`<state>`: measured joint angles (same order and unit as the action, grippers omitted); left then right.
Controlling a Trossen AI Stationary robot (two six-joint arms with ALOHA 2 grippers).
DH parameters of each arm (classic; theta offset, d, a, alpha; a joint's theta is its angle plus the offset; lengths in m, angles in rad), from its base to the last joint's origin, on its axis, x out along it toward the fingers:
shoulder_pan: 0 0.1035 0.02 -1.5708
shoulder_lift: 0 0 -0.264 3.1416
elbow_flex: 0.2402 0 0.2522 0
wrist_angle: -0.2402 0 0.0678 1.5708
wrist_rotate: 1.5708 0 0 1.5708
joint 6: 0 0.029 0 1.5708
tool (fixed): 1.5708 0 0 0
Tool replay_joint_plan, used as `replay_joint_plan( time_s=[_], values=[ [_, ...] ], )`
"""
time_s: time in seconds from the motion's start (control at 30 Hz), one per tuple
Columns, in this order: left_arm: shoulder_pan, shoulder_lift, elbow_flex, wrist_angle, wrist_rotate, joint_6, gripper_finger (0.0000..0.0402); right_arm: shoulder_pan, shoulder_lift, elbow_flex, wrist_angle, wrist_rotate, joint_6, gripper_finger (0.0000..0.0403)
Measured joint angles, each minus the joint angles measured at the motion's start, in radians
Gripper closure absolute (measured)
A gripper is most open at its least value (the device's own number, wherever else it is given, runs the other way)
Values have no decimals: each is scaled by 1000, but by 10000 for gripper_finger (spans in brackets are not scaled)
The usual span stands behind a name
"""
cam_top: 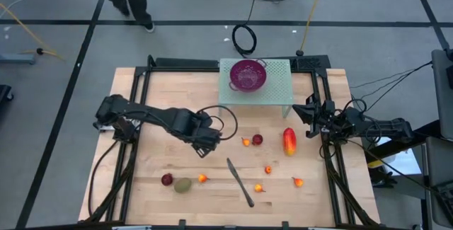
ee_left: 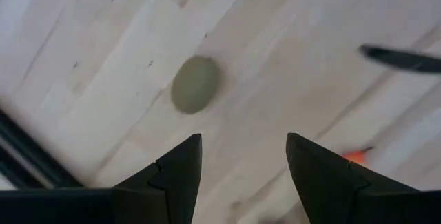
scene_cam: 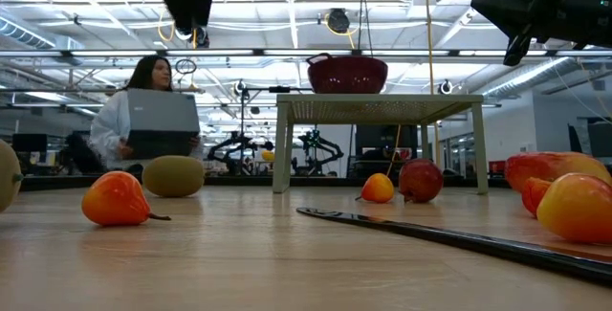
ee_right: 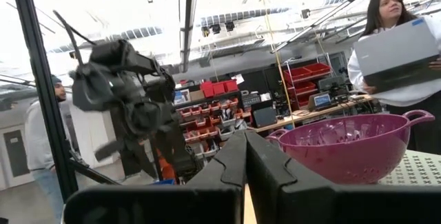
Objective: Pick & Place Fruit
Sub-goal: Put the brown kiwi into the violet strainer bowl on the shelf
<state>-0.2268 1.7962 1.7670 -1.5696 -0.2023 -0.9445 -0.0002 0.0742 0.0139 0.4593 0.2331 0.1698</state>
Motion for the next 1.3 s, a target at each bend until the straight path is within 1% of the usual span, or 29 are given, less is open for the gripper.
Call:
replay_joint_plan(
  time_s=[0.13,0.27,0.43,0.57,0.77,0.93,1.1,1.3],
  values=[
    [18,0,-73,-1,-5,25,188,0,0,0,0,-1,1,403],
    [41,0,-120,4,-7,76,188,0,0,0,0,-1,1,403],
    [72,-23,-179,48,-7,142,188,0,0,0,0,-1,1,403],
    [100,-114,-271,136,-7,161,188,0,0,0,0,-1,1,403],
    [143,-301,-452,216,-7,181,188,0,0,0,-1,-1,1,403],
    [159,-398,-552,354,9,262,188,0,0,0,0,-1,1,403],
    [161,-405,-597,421,22,390,188,0,0,0,0,-1,2,403],
    [161,-389,-620,427,21,446,188,0,0,0,0,0,2,403]
  ],
)
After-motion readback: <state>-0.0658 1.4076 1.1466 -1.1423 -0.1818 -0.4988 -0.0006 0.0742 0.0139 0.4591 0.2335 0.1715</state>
